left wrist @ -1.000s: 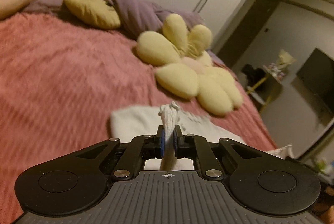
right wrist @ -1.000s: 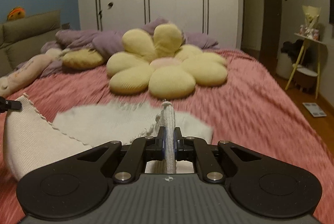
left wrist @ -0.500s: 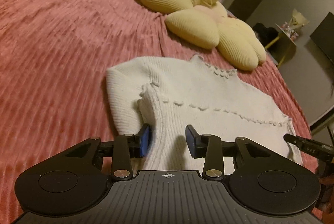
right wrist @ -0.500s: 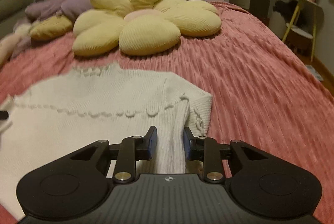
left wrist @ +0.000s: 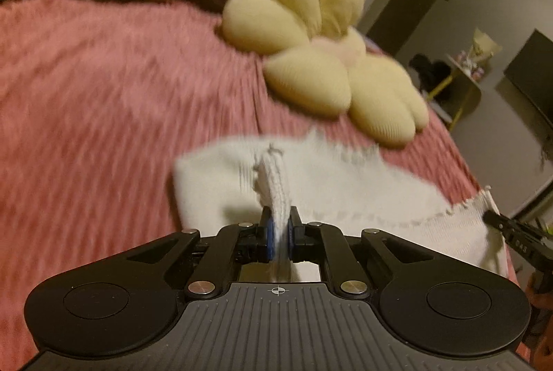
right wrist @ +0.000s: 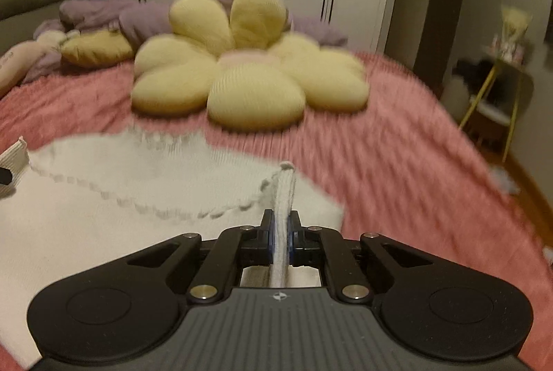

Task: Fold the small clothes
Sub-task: 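Lift the hem with both grippers and fold it up over the collar, then open both grippers and release the folded sweater onto the bedspread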

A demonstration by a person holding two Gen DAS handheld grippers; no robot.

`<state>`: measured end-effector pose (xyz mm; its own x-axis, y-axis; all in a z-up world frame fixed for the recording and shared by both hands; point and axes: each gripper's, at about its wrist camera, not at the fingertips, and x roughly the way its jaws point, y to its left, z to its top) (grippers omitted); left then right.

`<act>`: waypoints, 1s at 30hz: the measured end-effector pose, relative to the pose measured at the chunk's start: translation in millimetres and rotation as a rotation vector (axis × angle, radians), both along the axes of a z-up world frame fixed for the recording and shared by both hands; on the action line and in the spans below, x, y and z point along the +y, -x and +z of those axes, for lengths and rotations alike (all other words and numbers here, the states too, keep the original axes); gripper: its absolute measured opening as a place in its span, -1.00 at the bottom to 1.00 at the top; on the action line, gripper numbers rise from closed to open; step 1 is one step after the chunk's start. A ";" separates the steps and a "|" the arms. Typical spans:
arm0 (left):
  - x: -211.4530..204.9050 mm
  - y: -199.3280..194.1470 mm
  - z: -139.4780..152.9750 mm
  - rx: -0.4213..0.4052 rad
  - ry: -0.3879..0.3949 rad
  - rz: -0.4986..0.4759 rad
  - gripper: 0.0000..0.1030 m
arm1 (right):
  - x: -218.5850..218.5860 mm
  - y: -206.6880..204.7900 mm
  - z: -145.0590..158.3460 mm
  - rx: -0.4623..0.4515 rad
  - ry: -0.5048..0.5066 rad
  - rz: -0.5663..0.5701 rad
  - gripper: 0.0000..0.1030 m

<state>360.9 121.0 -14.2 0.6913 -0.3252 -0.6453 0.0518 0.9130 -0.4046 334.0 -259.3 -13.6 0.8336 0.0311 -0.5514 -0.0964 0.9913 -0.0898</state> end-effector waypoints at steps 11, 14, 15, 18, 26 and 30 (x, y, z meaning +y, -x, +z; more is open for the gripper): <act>-18.8 -83.1 -5.7 -0.056 -0.202 0.170 -0.80 | 12.2 -93.3 -7.6 -0.056 0.069 -0.147 -0.88; -23.9 -90.7 -33.4 -0.005 -0.256 0.192 -0.79 | 14.8 -103.0 -34.6 -0.022 0.093 -0.164 -0.87; -24.3 -90.0 -41.9 0.023 -0.269 0.195 -0.68 | 16.1 -104.9 -43.4 -0.005 0.104 -0.166 -0.87; -19.5 -77.4 -49.4 0.026 -0.253 0.208 -0.23 | 15.2 -107.1 -60.9 0.045 0.116 -0.167 -0.72; -51.1 -17.4 -20.6 -0.142 -0.195 0.195 0.35 | 21.0 -57.3 -38.6 -0.089 -0.018 -0.133 -0.15; -93.1 -18.6 -45.4 -0.075 -0.160 0.043 0.44 | 68.8 -35.2 -47.6 -0.051 -0.041 0.098 -0.20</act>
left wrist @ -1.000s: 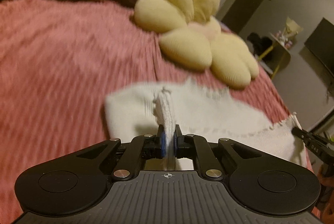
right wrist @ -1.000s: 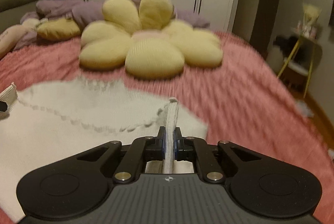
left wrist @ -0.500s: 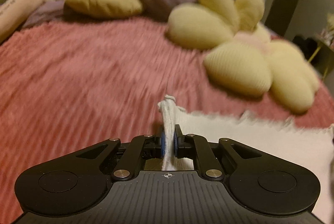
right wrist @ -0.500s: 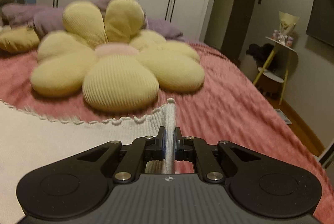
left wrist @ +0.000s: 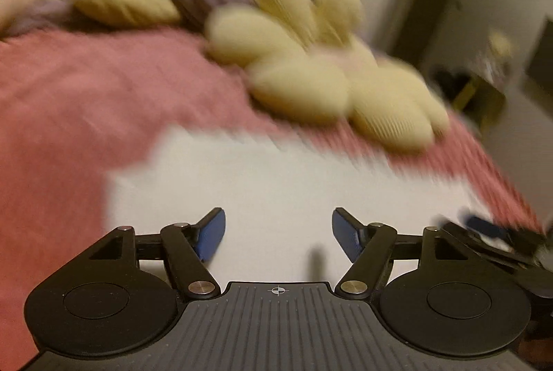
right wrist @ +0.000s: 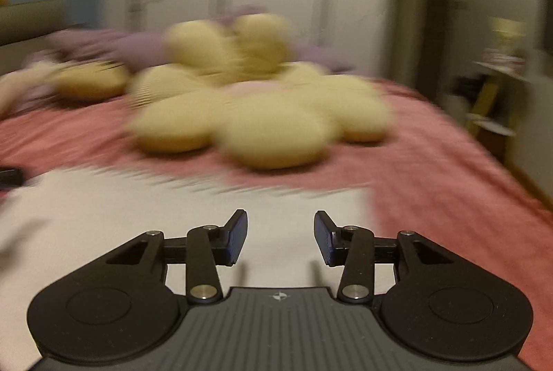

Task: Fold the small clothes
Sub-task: 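Open both grippers and release the folded sweater onto the bedspread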

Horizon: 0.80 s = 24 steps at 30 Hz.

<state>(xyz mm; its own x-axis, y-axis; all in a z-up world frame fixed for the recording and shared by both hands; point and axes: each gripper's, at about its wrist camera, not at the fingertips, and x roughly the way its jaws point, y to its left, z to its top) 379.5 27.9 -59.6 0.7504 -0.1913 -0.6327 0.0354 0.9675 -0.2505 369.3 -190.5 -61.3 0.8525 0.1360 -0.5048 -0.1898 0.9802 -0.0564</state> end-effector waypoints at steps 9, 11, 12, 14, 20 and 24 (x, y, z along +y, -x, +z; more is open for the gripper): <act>-11.4 -45.1 -22.4 -0.005 -0.148 0.027 0.46 | 15.1 -40.8 -28.6 0.066 0.125 -0.016 -0.40; -9.6 -48.2 -25.5 -0.014 -0.161 0.027 0.49 | 4.3 -57.7 -33.6 0.082 0.100 -0.053 -0.36; -10.1 -50.0 -27.4 -0.019 -0.175 0.018 0.54 | -2.3 -62.7 -35.5 0.080 0.085 -0.062 -0.36; -10.4 -53.6 -28.6 -0.016 -0.180 0.015 0.57 | -10.2 -67.2 -38.7 0.085 0.068 -0.070 -0.33; -14.5 -28.0 -7.1 0.021 -0.196 -0.005 0.88 | -11.0 -35.8 -19.2 0.068 0.056 -0.074 -0.30; -10.4 1.8 -4.8 0.025 -0.222 -0.008 0.92 | -32.3 23.9 -14.0 0.042 -0.018 -0.054 -0.21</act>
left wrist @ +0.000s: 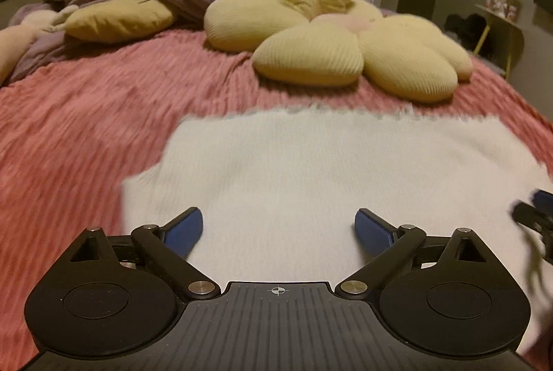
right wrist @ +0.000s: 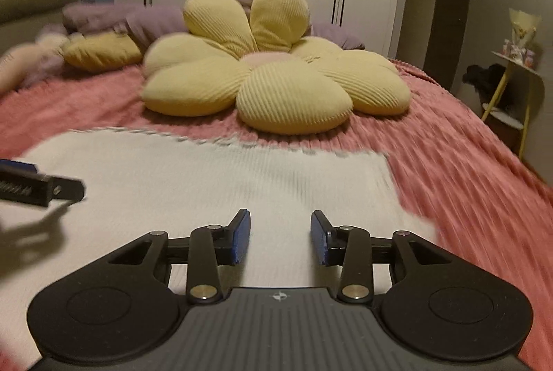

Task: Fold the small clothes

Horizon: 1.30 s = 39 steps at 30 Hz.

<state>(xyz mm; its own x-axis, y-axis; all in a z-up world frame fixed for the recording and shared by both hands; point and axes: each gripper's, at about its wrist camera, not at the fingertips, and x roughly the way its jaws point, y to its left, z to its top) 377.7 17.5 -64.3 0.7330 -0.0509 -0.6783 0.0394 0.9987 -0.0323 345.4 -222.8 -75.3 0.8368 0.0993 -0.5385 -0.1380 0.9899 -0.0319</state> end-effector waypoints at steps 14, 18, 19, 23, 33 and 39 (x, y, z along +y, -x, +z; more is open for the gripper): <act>8.3 47.9 13.6 0.036 -0.029 0.007 0.95 | -57.6 65.2 18.2 0.061 -0.045 -0.166 -0.04; 10.0 73.2 15.1 0.028 -0.027 0.001 0.95 | -53.9 87.8 14.9 0.118 -0.152 -0.136 -0.04; 10.6 80.5 15.6 0.026 -0.032 0.003 0.95 | -52.9 92.2 12.7 0.132 -0.172 -0.131 -0.04; 20.7 112.7 15.7 0.025 0.028 0.016 0.96 | -65.2 105.7 4.2 0.171 -0.316 -0.168 -0.08; 73.3 134.3 10.6 0.037 0.413 0.133 0.95 | -107.0 107.3 -11.2 0.268 -0.681 -0.254 -0.20; 109.0 123.9 -0.2 0.080 0.644 0.245 0.88 | -103.3 95.0 -23.0 0.317 -0.833 -0.246 -0.37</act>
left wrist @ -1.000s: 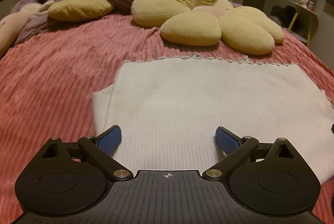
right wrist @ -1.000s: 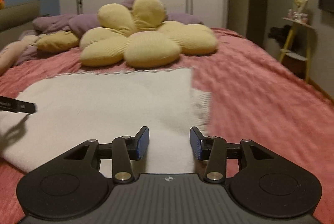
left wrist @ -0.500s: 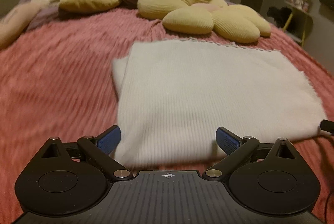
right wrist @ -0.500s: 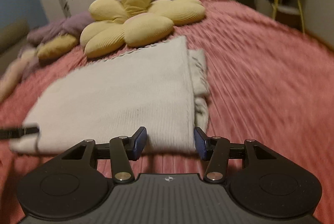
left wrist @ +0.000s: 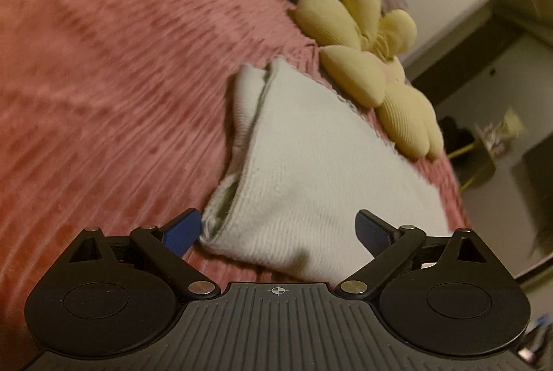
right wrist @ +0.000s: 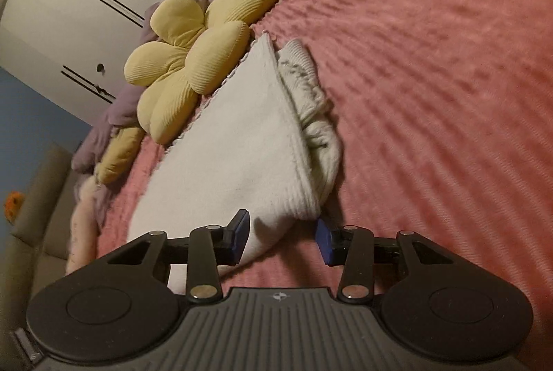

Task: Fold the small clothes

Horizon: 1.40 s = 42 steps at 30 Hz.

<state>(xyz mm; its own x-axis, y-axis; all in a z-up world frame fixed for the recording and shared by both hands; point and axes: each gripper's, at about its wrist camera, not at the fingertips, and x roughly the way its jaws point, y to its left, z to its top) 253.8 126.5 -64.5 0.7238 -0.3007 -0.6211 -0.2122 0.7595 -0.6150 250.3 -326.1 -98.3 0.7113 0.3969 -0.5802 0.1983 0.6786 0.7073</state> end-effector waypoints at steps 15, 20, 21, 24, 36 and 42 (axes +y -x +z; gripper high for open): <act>31.1 -12.5 2.2 0.005 -0.022 -0.004 0.65 | 37.9 4.5 26.9 -0.081 0.521 0.045 -0.72; 28.2 -30.7 -4.5 0.018 0.078 -0.050 0.74 | 39.9 16.8 43.6 -0.131 0.575 -0.005 -0.68; 24.9 -34.3 -6.8 0.022 0.085 -0.063 0.74 | 42.6 16.8 45.4 -0.137 0.608 -0.016 -0.66; 16.7 -45.8 -12.6 0.041 0.057 -0.098 0.73 | 43.5 14.8 47.6 -0.132 0.699 -0.064 -0.62; 38.5 -70.2 -22.7 0.092 0.159 -0.135 0.34 | 78.3 6.3 43.3 -0.259 0.586 0.177 -0.62; 48.7 -70.6 -32.4 0.083 0.263 -0.103 0.15 | 110.3 1.6 39.7 -0.275 0.591 0.274 -0.62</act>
